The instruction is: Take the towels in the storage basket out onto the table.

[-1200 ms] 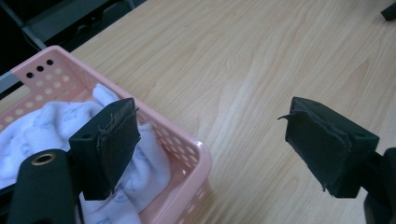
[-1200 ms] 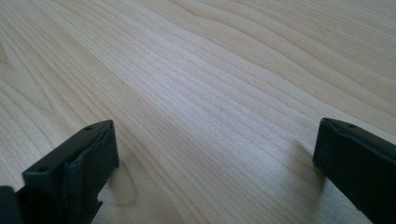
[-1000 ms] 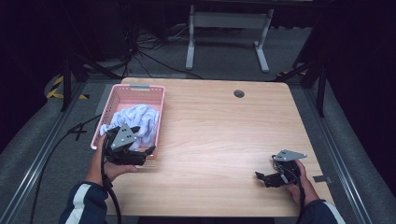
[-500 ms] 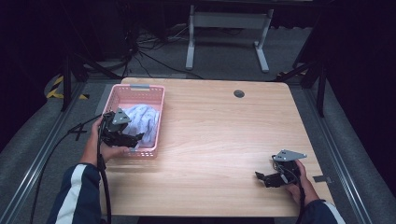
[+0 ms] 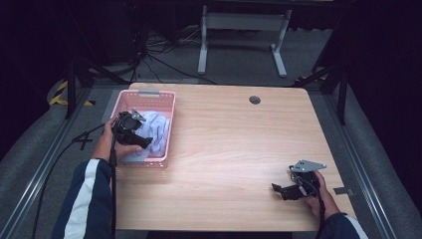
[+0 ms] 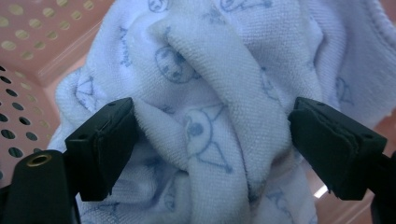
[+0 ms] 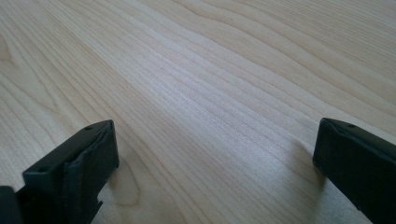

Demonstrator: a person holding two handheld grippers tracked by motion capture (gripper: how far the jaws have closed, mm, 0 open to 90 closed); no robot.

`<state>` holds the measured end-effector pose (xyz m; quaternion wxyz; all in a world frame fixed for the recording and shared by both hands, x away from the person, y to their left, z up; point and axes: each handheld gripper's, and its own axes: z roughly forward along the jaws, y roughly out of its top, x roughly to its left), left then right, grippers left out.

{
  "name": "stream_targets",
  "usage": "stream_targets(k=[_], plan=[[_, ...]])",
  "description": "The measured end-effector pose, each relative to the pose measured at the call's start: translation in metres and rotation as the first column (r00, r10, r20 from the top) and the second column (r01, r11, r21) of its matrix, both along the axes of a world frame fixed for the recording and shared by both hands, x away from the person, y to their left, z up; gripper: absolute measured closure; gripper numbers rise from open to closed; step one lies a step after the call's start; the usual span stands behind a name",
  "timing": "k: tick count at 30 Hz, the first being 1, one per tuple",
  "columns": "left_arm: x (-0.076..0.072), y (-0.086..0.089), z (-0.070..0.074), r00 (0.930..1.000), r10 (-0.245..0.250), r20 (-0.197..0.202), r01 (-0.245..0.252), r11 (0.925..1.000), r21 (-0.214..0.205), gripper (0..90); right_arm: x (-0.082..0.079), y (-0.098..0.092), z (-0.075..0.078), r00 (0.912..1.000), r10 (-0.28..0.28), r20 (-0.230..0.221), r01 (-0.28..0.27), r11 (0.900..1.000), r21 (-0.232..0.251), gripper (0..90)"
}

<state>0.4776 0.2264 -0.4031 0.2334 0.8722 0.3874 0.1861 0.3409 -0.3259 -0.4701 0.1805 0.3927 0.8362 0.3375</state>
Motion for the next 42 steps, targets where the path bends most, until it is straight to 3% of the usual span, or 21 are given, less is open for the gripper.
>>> stream_targets(k=[2, 5, 6, 8, 11, 15, 19, 24, 30, 33, 34, 37, 42], plan=[[0.005, -0.002, -0.001, 0.9997, -0.007, -0.025, 0.007, 0.9996, 0.026, 14.9, 0.000, 0.000, 0.000, 1.0000, 0.002, 0.000, -0.002, 1.0000, 0.001, 0.5], [0.012, -0.006, -0.005, 0.9983, 0.005, -0.058, -0.004, 0.9996, 0.026, 13.9, 0.000, 0.000, 0.000, 1.0000, 0.003, 0.000, -0.003, 1.0000, 0.002, 0.5], [0.016, -0.008, -0.006, 0.9978, 0.008, -0.066, -0.005, 0.9989, 0.047, 12.5, 0.000, 0.001, 0.000, 1.0000, 0.002, -0.002, -0.002, 1.0000, 0.004, 0.5], [0.020, -0.011, -0.008, 0.9969, 0.005, -0.078, -0.002, 0.9990, 0.046, 9.8, 0.000, 0.001, 0.000, 1.0000, 0.004, -0.001, -0.004, 1.0000, 0.003, 0.5], [0.024, -0.016, -0.015, 0.9949, 0.013, -0.100, -0.006, 0.9971, 0.075, 6.1, 0.000, 0.001, 0.000, 1.0000, 0.009, -0.001, -0.009, 1.0000, 0.002, 0.5], [0.028, -0.022, -0.026, 0.9881, 0.029, -0.151, -0.016, 0.9961, 0.087, 0.0, -0.001, 0.003, 0.000, 0.9998, 0.019, -0.001, -0.019, 0.9998, 0.002, 0.5], [0.030, -0.032, -0.031, 0.9891, 0.032, -0.144, -0.007, 0.9855, 0.170, 0.0, -0.002, 0.004, 0.000, 0.9997, 0.025, -0.003, -0.025, 0.9997, 0.001, 0.5], [0.034, -0.036, -0.036, 0.9885, 0.072, -0.133, -0.044, 0.9782, 0.203, 0.0, -0.002, 0.004, 0.000, 0.9997, 0.025, -0.003, -0.025, 0.9997, 0.001, 0.5], [0.034, -0.036, -0.033, 0.9883, 0.107, -0.109, -0.081, 0.9733, 0.214, 16.3, -0.002, 0.004, 0.000, 0.9997, 0.025, -0.004, -0.025, 0.9997, 0.001, 0.5], [0.034, -0.036, -0.031, 0.9894, 0.109, -0.096, -0.084, 0.9678, 0.237, 29.6, -0.002, 0.004, 0.000, 0.9997, 0.026, -0.003, -0.026, 0.9997, 0.000, 0.5], [0.034, -0.038, -0.030, 0.9899, 0.114, -0.084, -0.088, 0.9608, 0.263, 34.0, -0.002, 0.004, 0.000, 0.9997, 0.026, -0.004, -0.026, 0.9997, 0.001, 0.5], [0.035, -0.038, -0.029, 0.9900, 0.115, -0.082, -0.087, 0.9560, 0.280, 41.5, -0.002, 0.004, 0.000, 0.9997, 0.026, -0.004, -0.026, 0.9997, 0.001, 0.5], [0.032, -0.037, -0.027, 0.9901, 0.127, -0.059, -0.106, 0.9552, 0.276, 50.3, -0.002, 0.004, 0.000, 0.9997, 0.025, -0.006, -0.025, 0.9997, 0.005, 0.5]])
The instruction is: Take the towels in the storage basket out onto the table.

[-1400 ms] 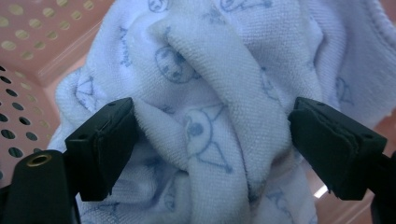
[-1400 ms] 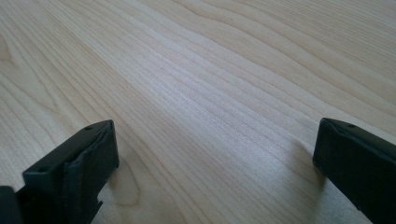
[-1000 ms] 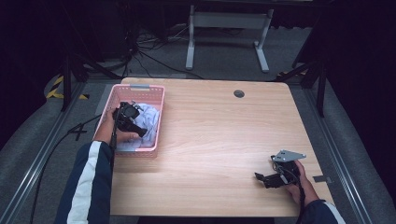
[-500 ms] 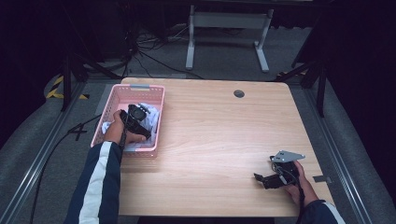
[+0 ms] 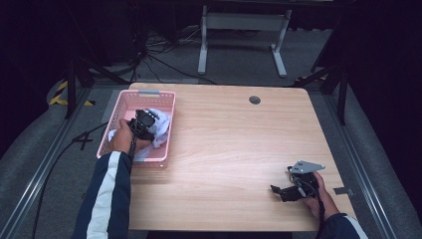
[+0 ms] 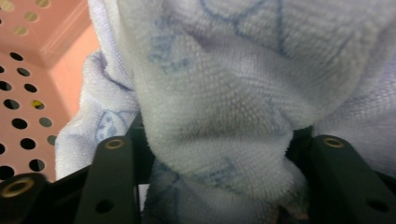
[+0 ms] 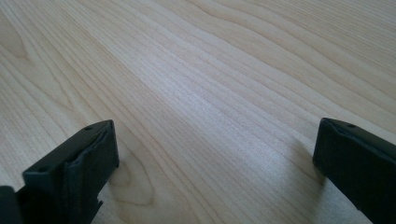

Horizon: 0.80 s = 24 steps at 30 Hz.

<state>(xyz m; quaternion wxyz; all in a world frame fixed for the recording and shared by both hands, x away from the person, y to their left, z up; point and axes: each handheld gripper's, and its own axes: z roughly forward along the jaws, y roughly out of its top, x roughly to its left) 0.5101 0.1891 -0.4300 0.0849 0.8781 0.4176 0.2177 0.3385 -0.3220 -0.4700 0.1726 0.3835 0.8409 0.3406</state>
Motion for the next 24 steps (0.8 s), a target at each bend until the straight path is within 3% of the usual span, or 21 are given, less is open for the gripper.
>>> stream_targets(k=[5, 6, 7, 8, 11, 13, 15, 17, 23, 24], plan=[[-0.002, 0.004, 0.003, 0.9989, 0.017, 0.044, -0.016, 0.9997, -0.016, 55.1, 0.000, -0.001, 0.000, 1.0000, 0.006, 0.003, -0.006, 1.0000, -0.003, 0.5], [-0.005, 0.007, 0.007, 0.9967, 0.037, 0.072, -0.034, 0.9986, -0.040, 55.7, 0.000, -0.001, 0.000, 1.0000, 0.007, 0.003, -0.007, 1.0000, -0.004, 0.4], [-0.005, 0.007, 0.007, 0.9967, 0.037, 0.072, -0.034, 0.9986, -0.040, 55.9, 0.000, -0.001, 0.000, 1.0000, 0.007, 0.003, -0.007, 1.0000, -0.004, 0.4], [-0.007, 0.013, 0.012, 0.9938, 0.047, 0.101, -0.040, 0.9967, -0.070, 56.3, 0.000, -0.001, 0.000, 1.0000, 0.006, 0.003, -0.006, 1.0000, -0.003, 0.5], [-0.012, 0.021, 0.021, 0.9892, 0.058, 0.134, -0.041, 0.9912, -0.126, 56.7, 0.000, -0.002, 0.000, 1.0000, 0.005, 0.004, -0.005, 1.0000, -0.003, 0.5], [-0.016, 0.024, 0.026, 0.9863, 0.058, 0.154, -0.036, 0.9889, -0.144, 56.8, 0.000, -0.002, 0.000, 1.0000, 0.005, 0.004, -0.005, 1.0000, -0.004, 0.5], [-0.021, 0.029, 0.033, 0.9831, 0.051, 0.176, -0.016, 0.9809, -0.194, 56.8, 0.000, -0.003, 0.000, 1.0000, 0.003, 0.005, -0.003, 1.0000, -0.003, 0.5], [-0.026, 0.032, 0.040, 0.9816, 0.048, 0.185, -0.008, 0.9775, -0.211, 56.8, 0.000, -0.003, 0.000, 1.0000, 0.002, 0.003, -0.002, 1.0000, -0.003, 0.5], [-0.039, 0.035, 0.056, 0.9678, 0.046, 0.248, 0.015, 0.9708, -0.240, 57.2, 0.001, -0.009, 0.000, 1.0000, -0.003, 0.005, 0.003, 1.0000, -0.003, 0.4], [-0.041, 0.036, 0.059, 0.9650, 0.055, 0.256, 0.014, 0.9656, -0.260, 57.3, 0.002, -0.011, 0.000, 0.9999, -0.009, 0.006, 0.009, 1.0000, -0.002, 0.5]])
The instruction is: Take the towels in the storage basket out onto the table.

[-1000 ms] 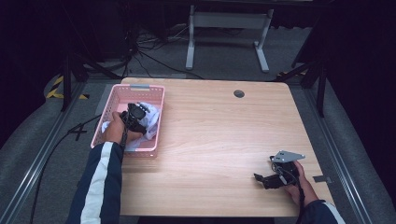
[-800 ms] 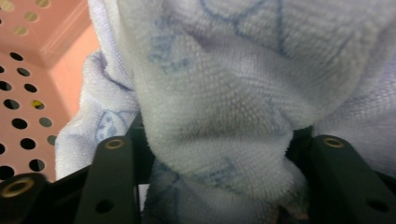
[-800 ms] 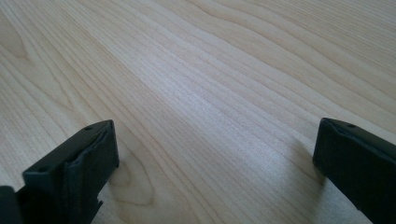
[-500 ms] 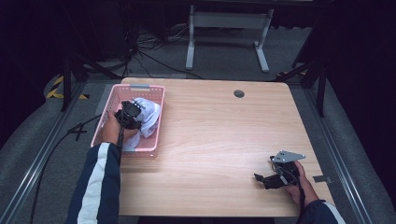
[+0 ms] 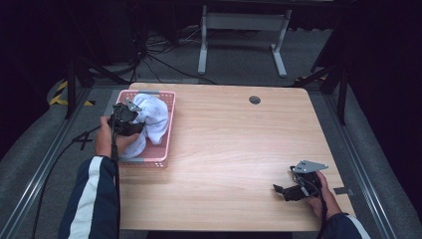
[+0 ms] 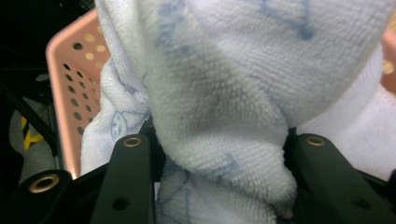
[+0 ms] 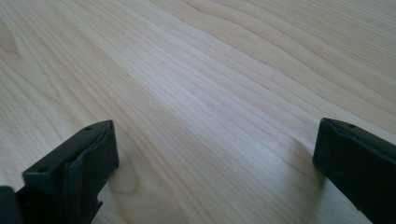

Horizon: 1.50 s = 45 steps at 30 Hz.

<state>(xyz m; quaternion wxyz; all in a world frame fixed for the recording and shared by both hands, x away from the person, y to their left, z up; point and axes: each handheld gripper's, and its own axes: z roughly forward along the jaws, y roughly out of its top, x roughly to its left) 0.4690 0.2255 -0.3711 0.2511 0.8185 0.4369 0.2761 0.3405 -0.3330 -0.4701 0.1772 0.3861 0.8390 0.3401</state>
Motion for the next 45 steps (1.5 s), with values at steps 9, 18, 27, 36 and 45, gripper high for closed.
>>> stream_targets(k=[9, 18, 27, 36, 45], plan=[[-0.017, 0.007, 0.025, 0.9973, -0.003, 0.073, 0.010, 0.9950, -0.099, 57.5, 0.004, -0.023, 0.001, 0.9981, -0.061, 0.001, 0.061, 0.9981, 0.001, 0.5], [-0.025, 0.010, 0.039, 0.9940, -0.013, 0.109, 0.027, 0.9910, -0.131, 57.7, 0.004, -0.036, 0.001, 0.9938, -0.111, 0.003, 0.111, 0.9938, 0.006, 0.4], [-0.033, 0.000, 0.056, 0.9884, -0.053, 0.142, 0.074, 0.9864, -0.147, 57.8, 0.003, -0.037, 0.001, 0.9933, -0.116, 0.000, 0.116, 0.9933, 0.008, 0.4], [-0.038, -0.030, 0.069, 0.9782, -0.142, 0.152, 0.166, 0.9728, -0.161, 57.7, 0.003, -0.040, 0.001, 0.9925, -0.122, 0.004, 0.122, 0.9925, 0.002, 0.5], [-0.044, -0.081, 0.083, 0.9434, -0.280, 0.177, 0.307, 0.9404, -0.146, 57.7, 0.002, -0.040, 0.001, 0.9916, -0.129, 0.005, 0.129, 0.9916, 0.003, 0.5]])
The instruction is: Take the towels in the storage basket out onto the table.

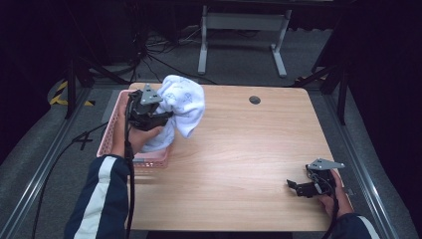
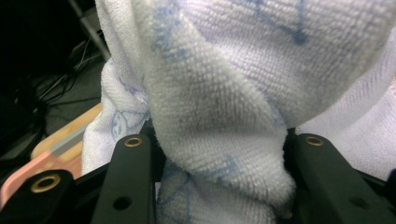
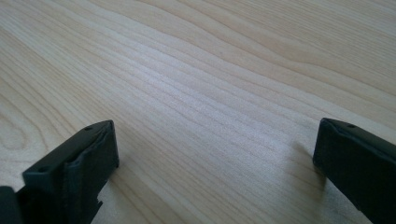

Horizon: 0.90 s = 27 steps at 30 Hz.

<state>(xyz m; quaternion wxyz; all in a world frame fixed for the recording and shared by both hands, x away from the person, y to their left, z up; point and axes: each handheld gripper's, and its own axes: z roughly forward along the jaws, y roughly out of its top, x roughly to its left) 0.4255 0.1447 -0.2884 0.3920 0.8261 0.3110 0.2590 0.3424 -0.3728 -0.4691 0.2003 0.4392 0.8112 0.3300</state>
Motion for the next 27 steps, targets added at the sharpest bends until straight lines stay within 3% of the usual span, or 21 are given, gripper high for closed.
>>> stream_targets(k=[1, 5, 7, 8, 12, 13, 15, 18, 22, 27], plan=[[0.000, 0.000, 0.000, 1.0000, 0.000, 0.000, 0.000, 1.0000, 0.000, 57.7, 0.000, 0.000, 0.000, 1.0000, -0.002, 0.000, 0.002, 1.0000, 0.002, 0.5], [-0.007, -0.029, 0.003, 0.9974, -0.071, 0.011, 0.071, 0.9974, 0.013, 57.6, 0.000, 0.000, 0.000, 1.0000, -0.004, -0.001, 0.004, 1.0000, 0.005, 0.5], [-0.012, -0.050, 0.002, 0.9913, -0.131, 0.007, 0.131, 0.9912, 0.021, 57.6, 0.000, 0.000, 0.000, 1.0000, -0.005, -0.001, 0.005, 1.0000, 0.005, 0.5], [-0.012, -0.050, 0.002, 0.9913, -0.131, 0.007, 0.131, 0.9912, 0.021, 57.7, 0.000, 0.000, 0.000, 1.0000, -0.005, -0.001, 0.005, 1.0000, 0.005, 0.5], [-0.017, -0.078, -0.004, 0.9799, -0.200, -0.002, 0.200, 0.9793, 0.034, 57.6, 0.000, 0.000, 0.000, 1.0000, -0.005, -0.001, 0.005, 1.0000, 0.005, 0.5], [-0.017, -0.090, -0.010, 0.9733, -0.229, -0.016, 0.230, 0.9727, 0.033, 57.6, 0.000, 0.000, 0.000, 1.0000, -0.005, -0.002, 0.005, 1.0000, 0.005, 0.4], [-0.017, -0.095, -0.013, 0.9714, -0.237, -0.021, 0.237, 0.9708, 0.035, 57.6, 0.000, 0.000, 0.000, 1.0000, -0.005, -0.002, 0.005, 1.0000, 0.005, 0.5], [-0.016, -0.110, -0.027, 0.9626, -0.266, -0.053, 0.268, 0.9629, 0.035, 57.4, 0.000, 0.000, 0.000, 1.0000, -0.005, -0.001, 0.005, 1.0000, 0.005, 0.5], [-0.013, -0.126, -0.054, 0.9563, -0.274, -0.102, 0.279, 0.9595, 0.039, 56.5, 0.000, 0.000, 0.000, 1.0000, -0.004, -0.002, 0.005, 1.0000, 0.005, 0.4], [-0.015, -0.141, -0.086, 0.9386, -0.305, -0.162, 0.312, 0.9500, 0.020, 52.2, 0.000, 0.000, 0.000, 1.0000, -0.005, -0.001, 0.005, 1.0000, 0.005, 0.5]])
